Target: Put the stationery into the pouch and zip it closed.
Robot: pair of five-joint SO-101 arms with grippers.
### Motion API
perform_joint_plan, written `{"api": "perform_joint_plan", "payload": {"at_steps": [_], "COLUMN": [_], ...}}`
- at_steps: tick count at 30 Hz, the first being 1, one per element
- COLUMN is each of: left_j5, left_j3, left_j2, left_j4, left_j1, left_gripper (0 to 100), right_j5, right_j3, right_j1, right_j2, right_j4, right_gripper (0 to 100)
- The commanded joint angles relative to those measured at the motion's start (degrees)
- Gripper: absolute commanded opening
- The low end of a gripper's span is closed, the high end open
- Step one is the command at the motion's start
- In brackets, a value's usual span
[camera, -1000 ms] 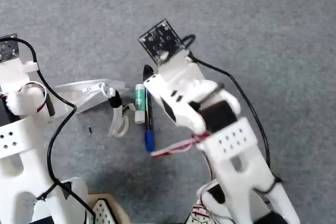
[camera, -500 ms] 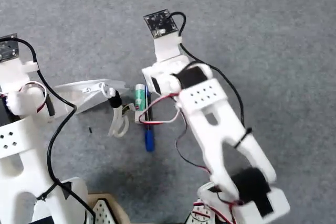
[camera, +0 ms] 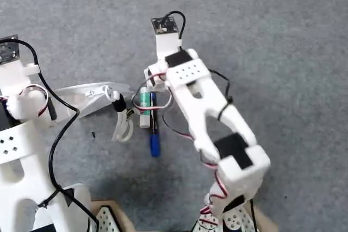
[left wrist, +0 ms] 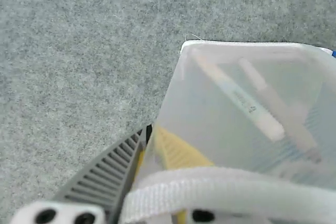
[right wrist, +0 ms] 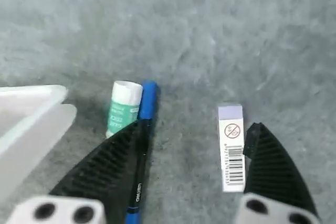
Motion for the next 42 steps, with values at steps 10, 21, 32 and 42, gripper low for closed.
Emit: {"api": "perform_joint_plan", "payload": {"at_steps": [10,21,32,42], "left_j5": [0.00,0.00,0.00,0.00], "left_j3": [-0.04,0.04,0.04,0.04], "left_j2": [0.35,0.35,0.35,0.35], "left_j4": [-0.44,-0.53,-0.53,-0.62], "left_j1": [-1.19,-1.19,-1.19,-1.19], "left_gripper": [3,3,3,3], "right_j5": [-3.08,-2.90,-2.55,-1.23], "right_j3": [-25.63,-41.10,-53.85,-61.76], "right_j1": [-3.08,-3.78,-3.78,-3.69], "right_j2": [19.91,33.01,41.98,47.87], "right_j4": [12.75,17.41,24.18,27.69], "right_gripper": [29.9,29.9,7.7,1.4]}}
